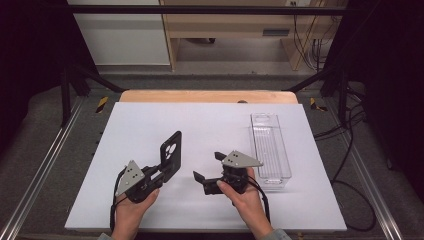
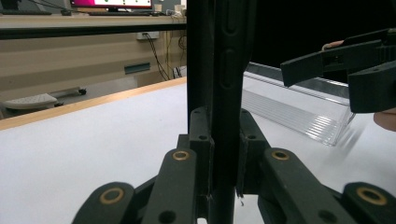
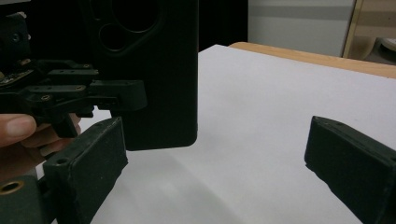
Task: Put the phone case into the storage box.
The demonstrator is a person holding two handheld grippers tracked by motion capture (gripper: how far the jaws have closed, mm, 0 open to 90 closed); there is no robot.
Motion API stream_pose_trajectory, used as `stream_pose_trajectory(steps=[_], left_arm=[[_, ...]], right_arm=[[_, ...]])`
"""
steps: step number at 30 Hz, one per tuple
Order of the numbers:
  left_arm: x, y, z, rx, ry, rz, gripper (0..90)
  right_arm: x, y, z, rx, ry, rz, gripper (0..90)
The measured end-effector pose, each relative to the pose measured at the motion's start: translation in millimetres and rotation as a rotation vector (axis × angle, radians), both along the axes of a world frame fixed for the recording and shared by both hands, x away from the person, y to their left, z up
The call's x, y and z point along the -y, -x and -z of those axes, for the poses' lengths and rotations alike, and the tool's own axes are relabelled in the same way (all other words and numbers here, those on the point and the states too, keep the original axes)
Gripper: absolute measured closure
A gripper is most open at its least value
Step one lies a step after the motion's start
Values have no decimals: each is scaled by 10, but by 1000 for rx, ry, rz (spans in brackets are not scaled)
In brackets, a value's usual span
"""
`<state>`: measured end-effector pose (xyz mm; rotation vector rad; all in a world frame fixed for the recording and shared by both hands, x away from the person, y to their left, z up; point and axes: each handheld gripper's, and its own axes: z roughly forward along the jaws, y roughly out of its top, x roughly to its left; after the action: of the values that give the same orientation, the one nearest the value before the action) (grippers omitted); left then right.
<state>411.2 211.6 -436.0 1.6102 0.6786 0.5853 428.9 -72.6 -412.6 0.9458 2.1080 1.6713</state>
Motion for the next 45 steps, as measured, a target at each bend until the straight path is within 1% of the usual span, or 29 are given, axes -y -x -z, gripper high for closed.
stream_pose_trajectory(steps=[1, 4, 5, 7, 9, 12, 18, 24, 25, 28, 29, 30, 31, 33, 38, 45], left_arm=[[-4, -1, -2, -3, 8, -1, 804], [-13, -4, -2, -4, 10, -6, 804], [-16, -6, 6, -5, 2, -19, 804], [-23, -12, 17, -12, 9, -23, 804], [-25, -11, 16, -12, 15, -20, 804], [-15, -2, 4, -8, 23, -11, 803], [11, 5, 6, -17, 27, -1, 803], [41, 9, 11, -18, 35, 13, 804], [49, 15, 12, -20, 39, 18, 804], [59, 20, 12, -23, 43, 21, 803], [76, 26, 17, -23, 47, 25, 804], [76, 26, 17, -23, 47, 25, 804], [96, 32, 20, -24, 36, 36, 804], [121, 43, 19, -23, 36, 44, 804], [164, 69, 12, -21, 29, 56, 804], [228, 94, 18, -28, 24, 79, 804]], right_arm=[[-3, 4, -1, 1, -1, -1, 57], [-15, 10, -4, 7, -1, 8, 59], [-38, 12, 4, 17, 14, 34, 63], [-56, 8, 16, 25, 42, 59, 73], [-73, 6, 25, 21, 58, 83, 81], [-81, 4, 27, 24, 49, 90, 79], [-94, 14, 14, 20, 36, 88, 79], [-113, 30, -4, 17, 32, 69, 71], [-116, 41, -24, 28, 24, 68, 62], [-111, 51, -46, 33, 11, 62, 50], [-106, 61, -71, 40, -7, 64, 29], [-107, 66, -77, 39, -13, 66, 25], [-107, 72, -85, 44, -22, 60, 27], [-115, 87, -94, 44, -35, 44, 23], [-156, 123, -115, 46, -56, 31, 23], [-205, 157, -120, 42, -69, 21, 25]])
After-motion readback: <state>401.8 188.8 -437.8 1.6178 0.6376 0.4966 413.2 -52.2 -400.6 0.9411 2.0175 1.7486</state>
